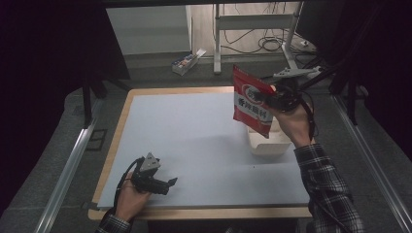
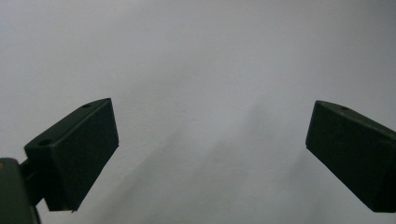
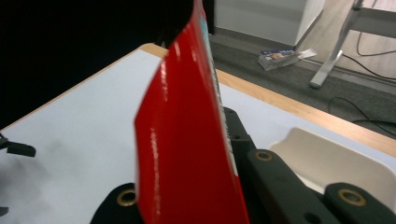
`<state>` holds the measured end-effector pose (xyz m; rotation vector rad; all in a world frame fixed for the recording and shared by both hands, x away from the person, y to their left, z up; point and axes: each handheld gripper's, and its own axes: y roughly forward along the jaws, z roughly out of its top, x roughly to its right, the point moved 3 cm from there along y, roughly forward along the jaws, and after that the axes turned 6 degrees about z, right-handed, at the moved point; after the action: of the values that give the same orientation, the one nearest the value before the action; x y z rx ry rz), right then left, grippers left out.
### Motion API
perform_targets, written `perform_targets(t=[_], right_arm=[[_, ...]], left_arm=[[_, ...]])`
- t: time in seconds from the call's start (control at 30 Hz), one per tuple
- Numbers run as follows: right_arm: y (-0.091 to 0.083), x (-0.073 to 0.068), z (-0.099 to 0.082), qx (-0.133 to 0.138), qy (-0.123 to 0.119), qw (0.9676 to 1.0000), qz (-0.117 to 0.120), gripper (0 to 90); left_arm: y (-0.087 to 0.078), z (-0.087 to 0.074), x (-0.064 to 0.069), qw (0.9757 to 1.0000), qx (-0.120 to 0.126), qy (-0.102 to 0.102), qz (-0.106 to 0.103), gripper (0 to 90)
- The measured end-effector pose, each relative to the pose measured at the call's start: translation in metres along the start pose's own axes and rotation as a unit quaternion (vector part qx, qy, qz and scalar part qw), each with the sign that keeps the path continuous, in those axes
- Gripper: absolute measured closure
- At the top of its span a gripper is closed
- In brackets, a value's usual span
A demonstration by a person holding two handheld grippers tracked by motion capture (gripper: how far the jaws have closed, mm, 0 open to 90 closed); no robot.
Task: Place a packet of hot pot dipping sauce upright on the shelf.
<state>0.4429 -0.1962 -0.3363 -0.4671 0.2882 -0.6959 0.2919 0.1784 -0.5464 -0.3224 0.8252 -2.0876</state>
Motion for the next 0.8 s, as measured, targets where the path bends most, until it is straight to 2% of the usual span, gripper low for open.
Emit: perform_targets(t=[0.37, 0.8], right_arm=[[-0.018, 0.029, -0.019, 0.000, 0.020, 0.9996, -0.020, 88.8], [-0.030, 0.045, -0.040, 0.002, 0.040, 0.9989, -0.026, 88.8]], left_arm=[[0.000, 0.000, 0.000, 1.0000, -0.002, -0.003, 0.001, 2.5], [0.001, -0.001, 0.000, 1.0000, -0.005, -0.004, 0.002, 2.5]])
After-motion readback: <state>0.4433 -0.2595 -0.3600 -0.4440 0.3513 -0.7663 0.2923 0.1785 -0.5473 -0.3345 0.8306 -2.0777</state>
